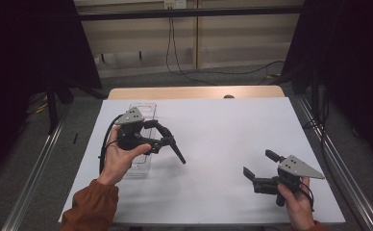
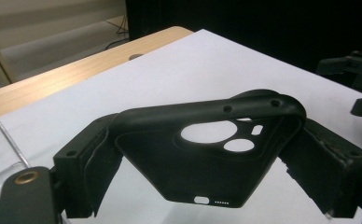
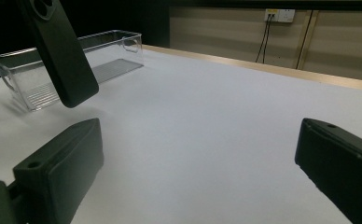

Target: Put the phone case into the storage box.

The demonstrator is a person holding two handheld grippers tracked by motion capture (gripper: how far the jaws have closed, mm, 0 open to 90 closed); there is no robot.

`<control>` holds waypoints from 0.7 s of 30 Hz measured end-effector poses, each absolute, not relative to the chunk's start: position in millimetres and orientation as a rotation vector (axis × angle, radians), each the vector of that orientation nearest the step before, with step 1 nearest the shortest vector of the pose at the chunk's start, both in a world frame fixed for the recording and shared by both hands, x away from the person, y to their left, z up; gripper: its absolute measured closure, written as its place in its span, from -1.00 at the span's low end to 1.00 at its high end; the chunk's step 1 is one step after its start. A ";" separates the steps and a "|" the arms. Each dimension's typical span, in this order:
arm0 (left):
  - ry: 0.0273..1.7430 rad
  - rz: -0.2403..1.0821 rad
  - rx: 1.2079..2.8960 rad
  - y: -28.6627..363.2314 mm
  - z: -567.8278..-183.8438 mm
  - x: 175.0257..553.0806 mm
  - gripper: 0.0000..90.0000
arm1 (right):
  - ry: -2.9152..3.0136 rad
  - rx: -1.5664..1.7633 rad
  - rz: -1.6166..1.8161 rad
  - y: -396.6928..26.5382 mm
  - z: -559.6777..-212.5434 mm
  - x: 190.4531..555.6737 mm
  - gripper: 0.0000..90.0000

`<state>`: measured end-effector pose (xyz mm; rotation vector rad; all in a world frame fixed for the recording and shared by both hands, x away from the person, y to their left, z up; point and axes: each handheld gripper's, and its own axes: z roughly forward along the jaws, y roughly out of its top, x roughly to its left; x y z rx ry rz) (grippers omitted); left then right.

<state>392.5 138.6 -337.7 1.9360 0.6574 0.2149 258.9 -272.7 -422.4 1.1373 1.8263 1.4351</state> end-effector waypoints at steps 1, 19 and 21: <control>0.662 0.219 1.937 138.7 -337.3 393.1 -0.67 | 1.823 1.141 1.434 -272.7 -423.1 258.7 -0.99; 0.743 0.294 1.910 145.4 -325.1 407.3 -0.67 | 1.802 1.150 1.413 -278.3 -427.1 256.8 -0.99; 0.749 0.299 1.910 147.3 -324.5 408.8 -0.67 | 1.796 1.148 1.412 -278.8 -427.1 257.1 -0.99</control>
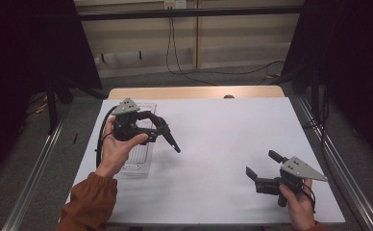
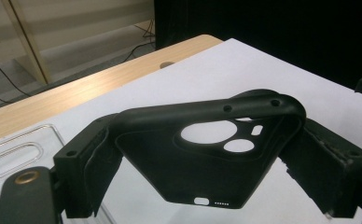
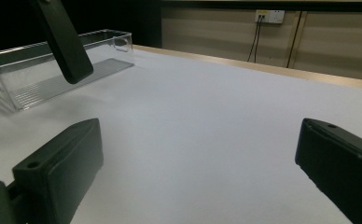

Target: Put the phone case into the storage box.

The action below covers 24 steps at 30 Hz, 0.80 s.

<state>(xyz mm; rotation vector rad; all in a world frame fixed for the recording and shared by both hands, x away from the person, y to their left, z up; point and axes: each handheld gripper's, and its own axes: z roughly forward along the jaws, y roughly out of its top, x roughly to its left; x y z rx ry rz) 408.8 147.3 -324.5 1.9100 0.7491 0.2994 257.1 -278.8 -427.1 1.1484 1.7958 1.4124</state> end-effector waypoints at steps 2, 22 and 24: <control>0.755 0.308 1.908 149.2 -323.3 410.3 -0.67 | 1.790 1.153 1.412 -278.9 -427.3 257.2 -0.99; 0.824 0.405 1.872 165.9 -298.2 429.8 -0.67 | 1.771 1.171 1.389 -282.0 -428.7 258.4 -1.00; 0.832 0.420 1.876 168.5 -296.2 431.8 -0.67 | 1.766 1.180 1.383 -282.1 -428.8 258.3 -1.00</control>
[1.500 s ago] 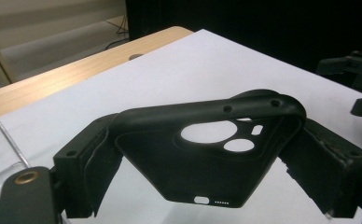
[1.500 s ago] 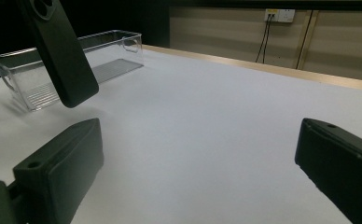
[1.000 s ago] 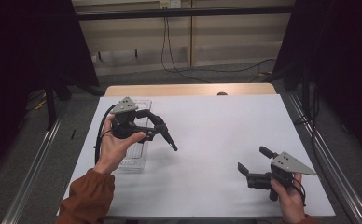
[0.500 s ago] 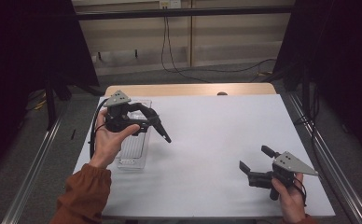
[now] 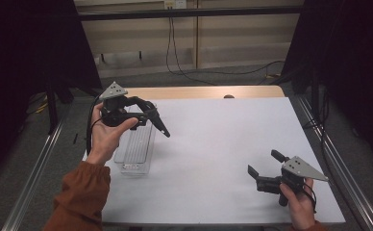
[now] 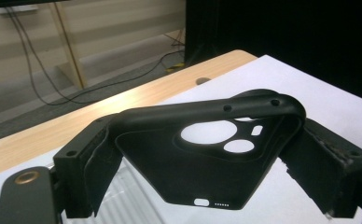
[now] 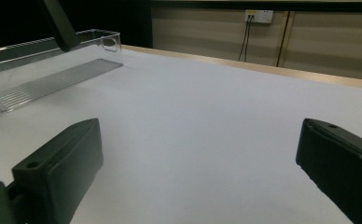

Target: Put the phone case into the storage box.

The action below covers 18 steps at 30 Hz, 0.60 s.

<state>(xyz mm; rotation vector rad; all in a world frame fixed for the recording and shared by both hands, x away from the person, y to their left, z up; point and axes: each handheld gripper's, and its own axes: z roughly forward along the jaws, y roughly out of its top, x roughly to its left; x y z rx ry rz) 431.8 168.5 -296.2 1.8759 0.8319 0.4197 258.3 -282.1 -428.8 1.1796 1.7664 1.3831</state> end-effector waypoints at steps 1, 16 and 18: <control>0.838 0.422 1.874 170.1 -295.2 432.9 -0.67 | 1.766 1.179 1.382 -282.4 -428.8 258.4 -1.00; 0.912 0.501 1.851 190.4 -281.3 442.1 -0.67 | 1.759 1.169 1.378 -281.8 -428.9 258.5 -1.00; 0.923 0.508 1.850 192.1 -279.4 443.0 -0.67 | 1.758 1.171 1.375 -281.6 -429.0 258.4 -1.00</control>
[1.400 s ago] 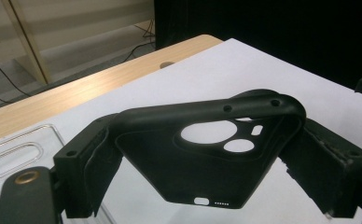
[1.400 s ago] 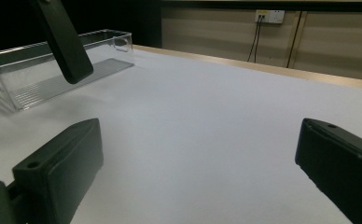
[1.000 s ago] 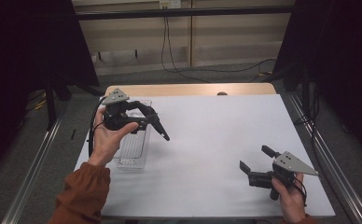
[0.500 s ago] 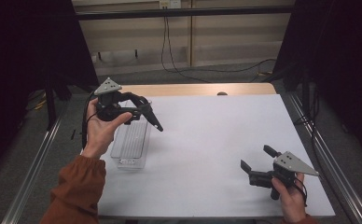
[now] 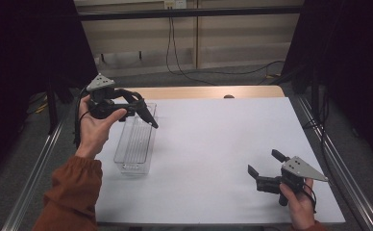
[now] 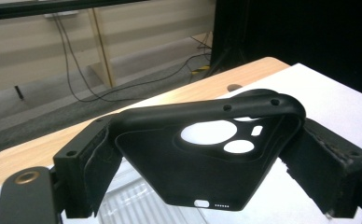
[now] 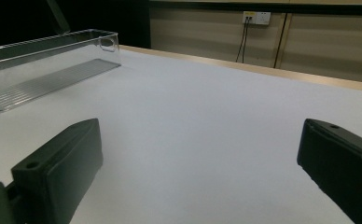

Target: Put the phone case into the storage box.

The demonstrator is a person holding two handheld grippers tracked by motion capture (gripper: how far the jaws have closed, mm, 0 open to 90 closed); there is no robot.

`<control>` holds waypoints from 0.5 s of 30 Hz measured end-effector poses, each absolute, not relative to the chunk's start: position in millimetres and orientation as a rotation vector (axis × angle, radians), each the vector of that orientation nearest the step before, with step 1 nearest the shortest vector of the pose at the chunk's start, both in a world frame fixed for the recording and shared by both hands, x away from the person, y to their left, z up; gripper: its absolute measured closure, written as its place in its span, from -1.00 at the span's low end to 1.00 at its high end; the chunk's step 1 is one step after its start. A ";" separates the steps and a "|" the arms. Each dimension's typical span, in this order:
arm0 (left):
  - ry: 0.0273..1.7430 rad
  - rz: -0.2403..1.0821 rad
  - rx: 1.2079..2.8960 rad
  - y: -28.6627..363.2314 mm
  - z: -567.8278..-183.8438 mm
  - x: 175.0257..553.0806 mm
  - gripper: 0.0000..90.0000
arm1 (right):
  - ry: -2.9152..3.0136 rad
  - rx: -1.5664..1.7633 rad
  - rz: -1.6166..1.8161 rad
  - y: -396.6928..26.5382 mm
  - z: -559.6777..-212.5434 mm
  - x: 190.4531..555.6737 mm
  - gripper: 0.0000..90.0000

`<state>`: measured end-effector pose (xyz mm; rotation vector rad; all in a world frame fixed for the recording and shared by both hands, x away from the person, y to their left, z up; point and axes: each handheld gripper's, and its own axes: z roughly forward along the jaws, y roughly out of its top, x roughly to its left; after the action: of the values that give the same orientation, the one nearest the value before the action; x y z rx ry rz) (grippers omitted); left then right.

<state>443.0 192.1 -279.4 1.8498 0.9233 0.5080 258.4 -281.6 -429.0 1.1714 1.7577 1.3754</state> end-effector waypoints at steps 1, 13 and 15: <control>0.928 0.513 1.848 192.8 -278.8 443.6 -0.67 | 1.758 1.171 1.376 -281.5 -429.0 258.3 -1.00; 1.004 0.563 1.866 200.2 -283.6 457.3 -0.67 | 1.762 1.167 1.377 -281.5 -429.0 258.3 -1.00; 1.021 0.566 1.860 201.0 -285.0 459.9 -0.67 | 1.764 1.167 1.376 -281.6 -428.9 258.1 -1.00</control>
<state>459.9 201.0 -285.0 1.8600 1.0213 0.5659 258.1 -281.6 -428.9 1.1666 1.7638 1.3764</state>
